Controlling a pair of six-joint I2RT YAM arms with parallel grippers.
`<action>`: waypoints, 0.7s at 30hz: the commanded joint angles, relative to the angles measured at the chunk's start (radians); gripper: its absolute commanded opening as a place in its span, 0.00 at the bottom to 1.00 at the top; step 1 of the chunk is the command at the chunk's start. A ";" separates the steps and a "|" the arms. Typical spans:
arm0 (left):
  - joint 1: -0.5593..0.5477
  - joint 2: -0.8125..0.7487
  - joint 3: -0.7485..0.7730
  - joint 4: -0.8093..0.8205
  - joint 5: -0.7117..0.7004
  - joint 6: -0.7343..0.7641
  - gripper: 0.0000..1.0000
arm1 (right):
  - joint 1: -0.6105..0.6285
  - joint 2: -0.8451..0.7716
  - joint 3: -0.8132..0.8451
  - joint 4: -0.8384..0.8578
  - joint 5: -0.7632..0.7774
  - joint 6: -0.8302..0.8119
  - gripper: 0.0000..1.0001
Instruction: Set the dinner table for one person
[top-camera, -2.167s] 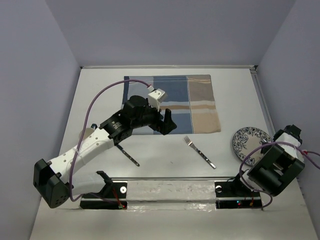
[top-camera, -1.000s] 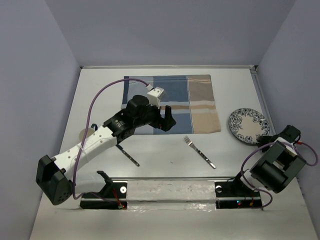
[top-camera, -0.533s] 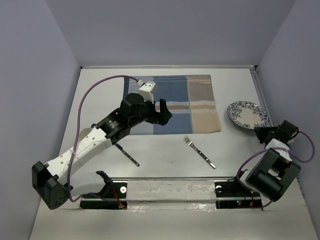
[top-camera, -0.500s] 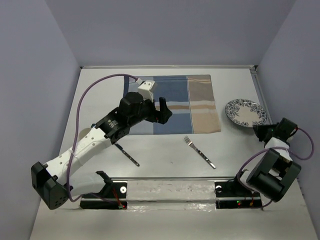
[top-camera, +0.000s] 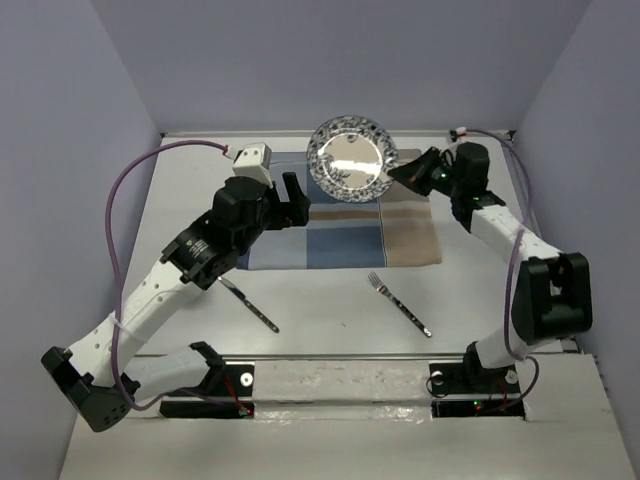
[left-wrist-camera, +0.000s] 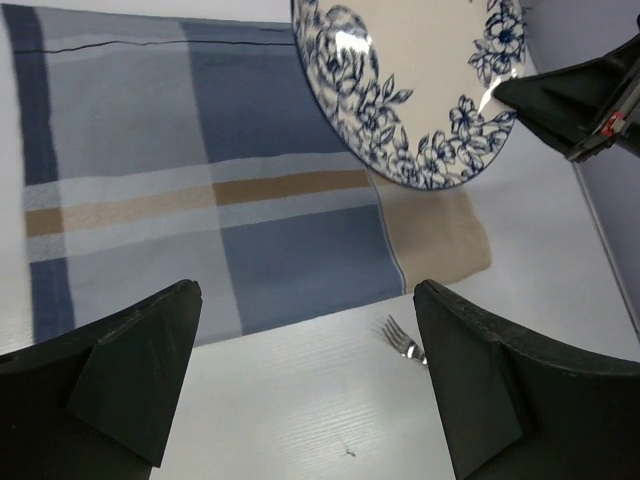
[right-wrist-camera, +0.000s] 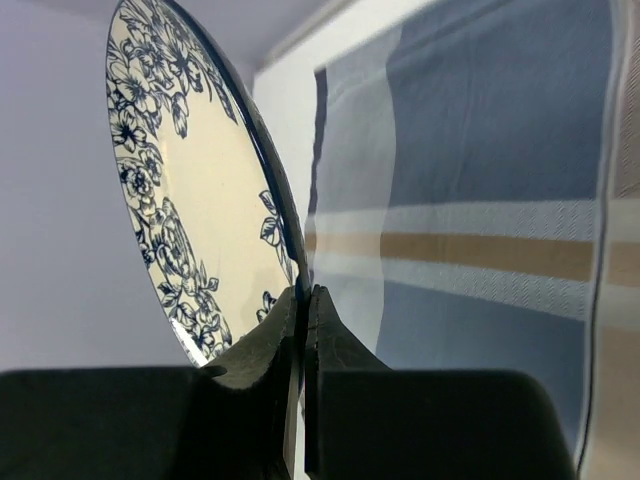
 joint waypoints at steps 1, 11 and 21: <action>0.040 -0.058 0.014 -0.104 -0.128 -0.050 0.99 | 0.093 0.167 0.129 0.108 -0.050 0.012 0.00; 0.165 -0.171 -0.082 -0.150 -0.042 -0.041 0.99 | 0.179 0.392 0.241 0.097 -0.046 -0.002 0.00; 0.173 -0.171 -0.099 -0.124 -0.030 -0.017 0.99 | 0.188 0.488 0.220 0.076 -0.030 -0.022 0.00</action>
